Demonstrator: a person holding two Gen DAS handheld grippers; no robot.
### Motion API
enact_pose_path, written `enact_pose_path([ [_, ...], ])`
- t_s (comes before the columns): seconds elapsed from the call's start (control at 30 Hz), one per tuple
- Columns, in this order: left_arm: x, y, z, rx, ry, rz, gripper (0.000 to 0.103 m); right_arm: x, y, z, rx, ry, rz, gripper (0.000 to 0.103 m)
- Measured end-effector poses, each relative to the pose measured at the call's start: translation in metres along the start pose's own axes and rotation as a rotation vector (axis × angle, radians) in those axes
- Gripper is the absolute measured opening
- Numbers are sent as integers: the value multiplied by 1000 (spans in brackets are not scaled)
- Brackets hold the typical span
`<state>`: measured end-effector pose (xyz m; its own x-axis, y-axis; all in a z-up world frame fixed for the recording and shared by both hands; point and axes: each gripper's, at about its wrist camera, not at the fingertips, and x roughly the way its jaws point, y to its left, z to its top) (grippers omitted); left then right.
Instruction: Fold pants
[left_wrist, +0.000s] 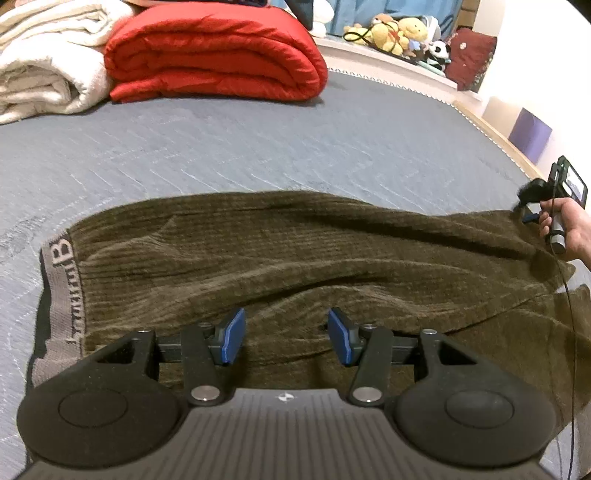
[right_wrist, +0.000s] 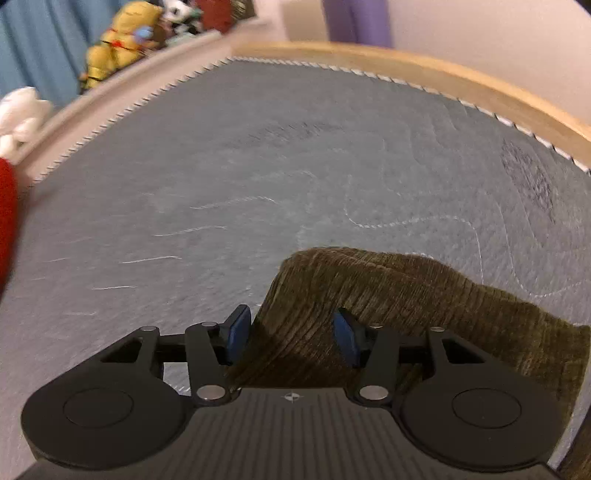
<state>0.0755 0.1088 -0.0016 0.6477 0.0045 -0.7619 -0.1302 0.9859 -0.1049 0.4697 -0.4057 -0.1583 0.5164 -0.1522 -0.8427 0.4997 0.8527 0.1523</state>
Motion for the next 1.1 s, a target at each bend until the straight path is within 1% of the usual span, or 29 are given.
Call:
enact_pose_path([
  [0.03, 0, 3, 1, -1, -5, 9, 55, 5, 2, 1, 0, -3, -32, 29],
  [0.07, 0, 5, 2, -1, -9, 18, 55, 9, 4, 3, -3, -12, -51, 14],
  [0.1, 1, 7, 3, -3, -13, 29, 55, 12, 4, 5, 4, -25, -49, 11],
  [0.13, 2, 10, 4, -5, -15, 38, 55, 11, 4, 7, 27, -55, -48, 10],
  [0.2, 4, 15, 5, -7, -20, 59, 55, 4, -1, 17, 82, -154, -36, 9],
  [0.23, 6, 17, 6, -6, -19, 68, 55, 7, -3, 23, 100, -181, -10, 9],
  [0.3, 9, 21, 7, -8, -22, 84, 55, 19, -6, 28, 128, -154, 48, 11],
  [0.33, 10, 24, 8, -12, -25, 96, 55, 24, -9, 27, 141, -140, 60, 12],
  [0.37, 11, 27, 9, -18, -30, 106, 55, 28, -12, 25, 151, -132, 75, 17],
  [0.4, 11, 30, 10, -23, -35, 111, 55, 27, -12, 23, 147, -143, 91, 22],
  [0.43, 12, 34, 10, -29, -38, 117, 55, 21, -11, 18, 118, -175, 92, 22],
  [0.47, 14, 39, 11, -39, -34, 126, 55, 16, -9, 19, 85, -204, 91, 28],
  [0.5, 19, 44, 9, -49, -16, 136, 51, 10, -5, 17, 53, -227, 100, 37],
  [0.53, 26, 51, 7, -59, 23, 154, 49, -3, -4, 12, 24, -252, 119, 39],
  [0.57, 38, 60, 4, -72, 87, 191, 41, -19, -5, 7, -3, -276, 136, 41],
  [0.6, 50, 71, -1, -98, 156, 237, 41, -33, -6, 2, -23, -293, 144, 41],
  [0.63, 54, 80, -4, -132, 176, 226, 41, -51, -6, -3, -44, -309, 157, 41],
  [0.67, 51, 87, -3, -176, 168, 202, 41, -64, -8, -6, -54, -322, 172, 42],
  [0.73, 38, 91, 2, -221, 130, 200, 41, -101, -12, -13, -64, -347, 203, 43],
  [0.8, 21, 90, 7, -232, 81, 205, 40, -146, -16, -25, -85, -375, 253, 45],
  [0.83, 12, 89, 8, -238, 60, 190, 40, -167, -19, -30, -96, -394, 277, 46],
  [0.9, 0, 87, 9, -260, 36, 148, 40, -216, -21, -49, -139, -422, 323, 51],
  [0.93, -5, 87, 9, -261, 38, 131, 40, -237, -21, -58, -154, -428, 341, 52],
  [1.0, -15, 88, 7, -258, 34, 103, 40, -281, -23, -80, -191, -433, 392, 59],
  [1.1, -34, 89, 3, -228, 18, 54, 40, -339, -21, -115, -276, -442, 468, 63],
])
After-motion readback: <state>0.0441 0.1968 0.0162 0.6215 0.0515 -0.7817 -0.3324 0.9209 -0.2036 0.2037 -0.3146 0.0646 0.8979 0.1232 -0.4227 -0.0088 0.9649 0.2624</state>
